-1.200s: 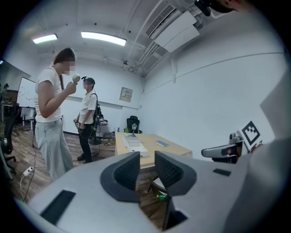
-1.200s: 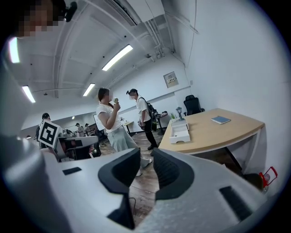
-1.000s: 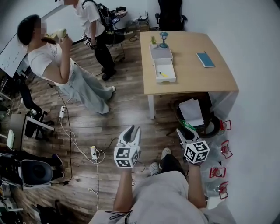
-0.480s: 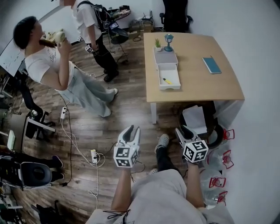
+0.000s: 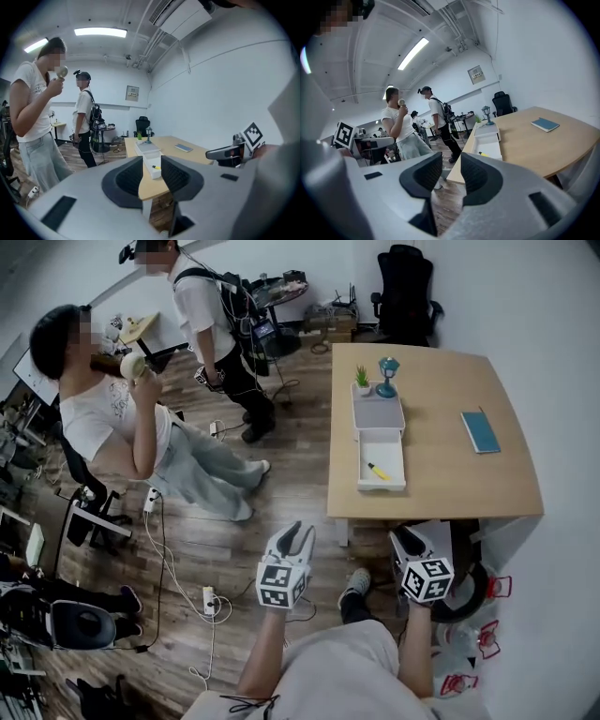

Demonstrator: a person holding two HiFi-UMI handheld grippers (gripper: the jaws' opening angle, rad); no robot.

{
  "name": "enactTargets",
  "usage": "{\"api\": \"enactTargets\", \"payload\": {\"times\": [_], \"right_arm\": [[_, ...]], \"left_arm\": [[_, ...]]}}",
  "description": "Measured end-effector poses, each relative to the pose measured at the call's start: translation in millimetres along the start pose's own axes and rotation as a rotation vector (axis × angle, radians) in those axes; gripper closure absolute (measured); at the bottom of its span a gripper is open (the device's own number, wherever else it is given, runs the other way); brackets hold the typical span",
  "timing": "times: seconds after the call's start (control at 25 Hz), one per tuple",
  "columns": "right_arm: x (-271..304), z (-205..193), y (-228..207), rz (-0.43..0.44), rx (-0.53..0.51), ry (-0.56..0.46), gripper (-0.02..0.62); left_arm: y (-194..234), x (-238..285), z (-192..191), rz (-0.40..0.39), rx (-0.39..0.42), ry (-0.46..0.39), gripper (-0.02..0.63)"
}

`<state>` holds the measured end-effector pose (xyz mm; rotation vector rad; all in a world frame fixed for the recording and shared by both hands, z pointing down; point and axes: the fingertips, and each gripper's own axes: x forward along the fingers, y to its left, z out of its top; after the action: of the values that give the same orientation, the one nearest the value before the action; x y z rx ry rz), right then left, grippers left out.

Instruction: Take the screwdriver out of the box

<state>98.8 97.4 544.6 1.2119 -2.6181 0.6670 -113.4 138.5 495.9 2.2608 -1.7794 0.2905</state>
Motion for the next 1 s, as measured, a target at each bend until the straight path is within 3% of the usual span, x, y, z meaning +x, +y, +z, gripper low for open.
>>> {"api": "enactTargets", "payload": {"times": [0.32,0.6,1.0], "right_arm": [[65.3,28.2,-61.0,0.006,0.005,0.054,0.469],[99.5,41.7,-93.0,0.020,-0.017,0.104,0.469],[125.2,22.2,-129.7,0.035,-0.048,0.184,0.469]], "left_arm": [[17.7,87.9,29.7,-0.009,0.022,0.015,0.492],[24.0,131.1,36.8,-0.012,0.008,0.027,0.489],[19.7,171.2,21.7,0.001,0.003,0.059,0.489]]}}
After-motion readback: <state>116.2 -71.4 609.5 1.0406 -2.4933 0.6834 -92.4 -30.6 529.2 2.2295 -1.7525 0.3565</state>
